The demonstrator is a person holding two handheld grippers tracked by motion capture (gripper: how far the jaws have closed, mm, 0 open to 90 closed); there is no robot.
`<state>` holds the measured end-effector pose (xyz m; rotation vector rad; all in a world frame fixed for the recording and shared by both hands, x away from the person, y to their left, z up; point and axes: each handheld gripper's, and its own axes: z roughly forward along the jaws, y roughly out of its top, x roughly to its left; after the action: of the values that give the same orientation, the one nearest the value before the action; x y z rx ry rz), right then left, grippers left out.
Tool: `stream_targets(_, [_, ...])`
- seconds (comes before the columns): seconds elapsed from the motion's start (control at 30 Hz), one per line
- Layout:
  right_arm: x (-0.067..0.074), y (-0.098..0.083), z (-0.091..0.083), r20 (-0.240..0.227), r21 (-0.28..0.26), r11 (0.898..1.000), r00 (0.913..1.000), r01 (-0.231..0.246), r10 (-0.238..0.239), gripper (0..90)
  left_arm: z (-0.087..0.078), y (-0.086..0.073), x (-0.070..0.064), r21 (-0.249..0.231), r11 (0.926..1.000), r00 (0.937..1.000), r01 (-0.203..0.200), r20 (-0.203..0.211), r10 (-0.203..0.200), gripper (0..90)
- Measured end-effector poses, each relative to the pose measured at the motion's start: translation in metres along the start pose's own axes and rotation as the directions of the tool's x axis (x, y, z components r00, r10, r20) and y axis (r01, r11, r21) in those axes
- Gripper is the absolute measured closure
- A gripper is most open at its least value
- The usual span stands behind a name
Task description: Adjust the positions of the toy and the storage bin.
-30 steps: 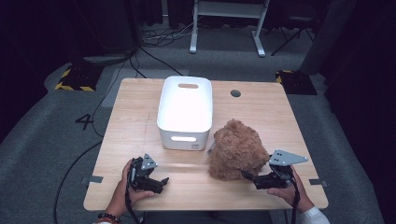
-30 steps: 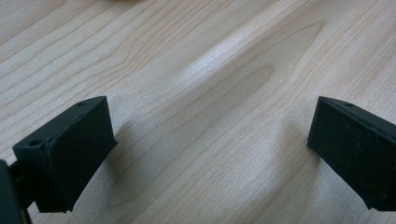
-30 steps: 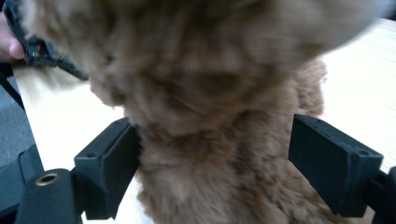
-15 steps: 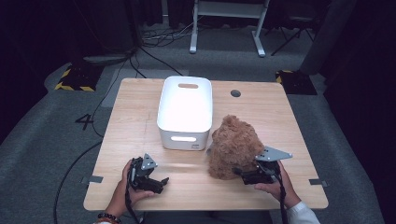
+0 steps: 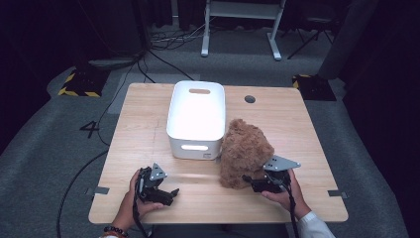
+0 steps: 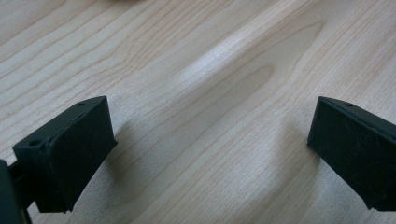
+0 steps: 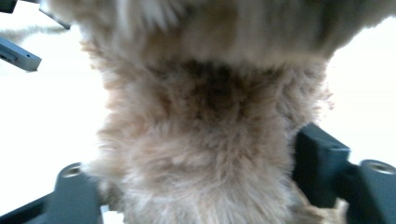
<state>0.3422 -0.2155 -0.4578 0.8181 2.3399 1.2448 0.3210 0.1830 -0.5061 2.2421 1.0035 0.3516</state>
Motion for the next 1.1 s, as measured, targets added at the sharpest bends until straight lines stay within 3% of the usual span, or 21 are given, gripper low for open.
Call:
stream_targets(0.17, [-0.003, -0.004, -0.002, 0.007, -0.014, 1.000, 0.9998, 0.016, -0.016, 52.1, 0.000, 0.000, 0.000, 0.000, 1.0000, 1.0000, 0.000, -0.001, 0.000, 0.6])
stream_targets(0.3, [-0.008, -0.008, -0.008, 0.010, -0.028, 0.999, 0.9997, 0.022, -0.022, 58.1, 0.001, 0.001, -0.001, 0.001, 0.9999, 0.9998, 0.013, -0.012, -0.013, 0.5])
stream_targets(0.53, [-0.019, -0.017, -0.020, 0.007, -0.035, 0.999, 0.9999, -0.013, 0.013, 60.7, 0.001, 0.002, -0.001, 0.002, 1.0000, 0.9998, 0.010, -0.015, -0.010, 0.5])
stream_targets(0.63, [-0.025, -0.021, -0.026, 0.025, -0.032, 0.999, 0.9997, -0.004, 0.005, 61.0, 0.000, 0.002, 0.000, 0.002, 0.9999, 0.9998, 0.011, -0.016, -0.011, 2.1])
stream_targets(0.73, [-0.032, -0.024, -0.032, 0.041, -0.035, 0.999, 0.9992, -0.003, 0.005, 61.1, -0.002, 0.002, 0.001, -0.002, 0.9999, 0.9997, 0.010, -0.021, -0.010, 8.5])
stream_targets(0.8, [-0.036, -0.028, -0.037, 0.054, -0.034, 0.999, 0.9985, -0.006, 0.008, 61.1, -0.004, 0.003, 0.001, -0.021, 0.9997, 0.9994, 0.016, -0.029, -0.017, 19.8])
stream_targets(0.87, [-0.040, -0.031, -0.041, 0.056, -0.033, 0.999, 0.9983, -0.015, 0.016, 61.0, -0.005, 0.004, 0.001, -0.032, 0.9993, 0.9993, 0.022, -0.029, -0.023, 14.7])
stream_targets(0.93, [-0.045, -0.034, -0.046, 0.064, -0.031, 0.999, 0.9977, -0.021, 0.023, 61.0, -0.009, 0.005, 0.001, -0.050, 0.9987, 0.9999, 0.007, -0.015, -0.007, 18.6])
stream_targets(1.1, [-0.054, -0.042, -0.058, 0.082, -0.029, 0.999, 0.9961, -0.029, 0.031, 61.0, -0.018, 0.015, 0.004, -0.095, 0.9950, 0.9993, 0.031, -0.017, -0.033, 16.1])
